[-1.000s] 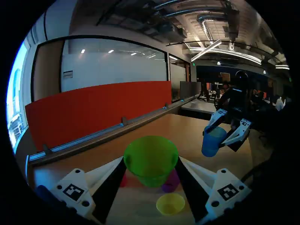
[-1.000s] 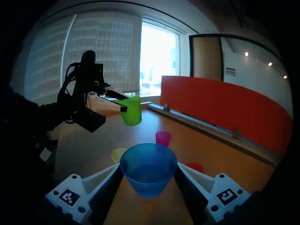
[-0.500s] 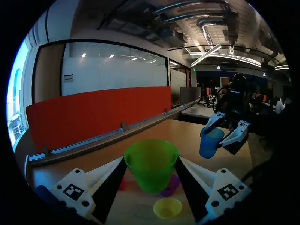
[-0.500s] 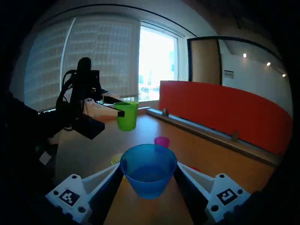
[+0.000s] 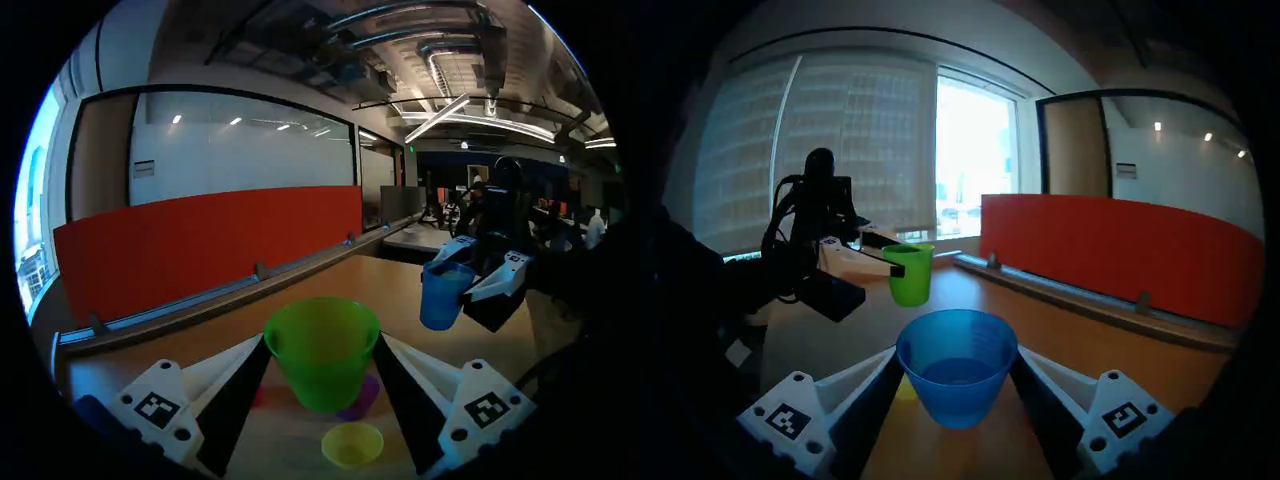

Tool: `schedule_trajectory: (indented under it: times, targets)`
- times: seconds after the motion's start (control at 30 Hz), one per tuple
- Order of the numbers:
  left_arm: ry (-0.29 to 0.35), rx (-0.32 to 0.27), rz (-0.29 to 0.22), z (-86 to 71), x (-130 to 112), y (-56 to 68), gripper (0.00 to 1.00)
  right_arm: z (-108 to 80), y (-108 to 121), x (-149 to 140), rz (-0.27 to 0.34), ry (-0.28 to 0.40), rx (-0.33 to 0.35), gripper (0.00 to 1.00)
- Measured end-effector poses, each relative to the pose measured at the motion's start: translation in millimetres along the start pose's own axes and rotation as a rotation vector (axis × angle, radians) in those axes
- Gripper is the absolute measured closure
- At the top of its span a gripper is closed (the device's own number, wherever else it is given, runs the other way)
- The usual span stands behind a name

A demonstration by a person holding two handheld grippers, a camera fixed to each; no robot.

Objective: Pour water

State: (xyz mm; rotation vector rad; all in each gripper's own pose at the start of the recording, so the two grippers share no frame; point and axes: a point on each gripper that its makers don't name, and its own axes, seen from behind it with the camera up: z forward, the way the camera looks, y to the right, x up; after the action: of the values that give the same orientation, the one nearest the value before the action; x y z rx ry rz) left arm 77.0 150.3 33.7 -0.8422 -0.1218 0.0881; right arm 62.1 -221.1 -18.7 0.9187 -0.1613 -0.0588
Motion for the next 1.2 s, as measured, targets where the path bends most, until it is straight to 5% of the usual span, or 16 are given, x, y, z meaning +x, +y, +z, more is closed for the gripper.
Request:
schedule_trajectory:
  times: [0.5, 1.2]
  targets:
    - [-0.001, -0.012, 0.005, -2.7, -1.2, 3.7, 0.12, 1.9, 3.5, 19.3, 0.013, 0.064, -0.003, 0.09]
    - [0.005, -0.034, -0.011, -3.5, -19.4, 19.7, 0.13, 8.1, 10.9, 46.1, -0.100, 0.043, -0.005, 0.09]
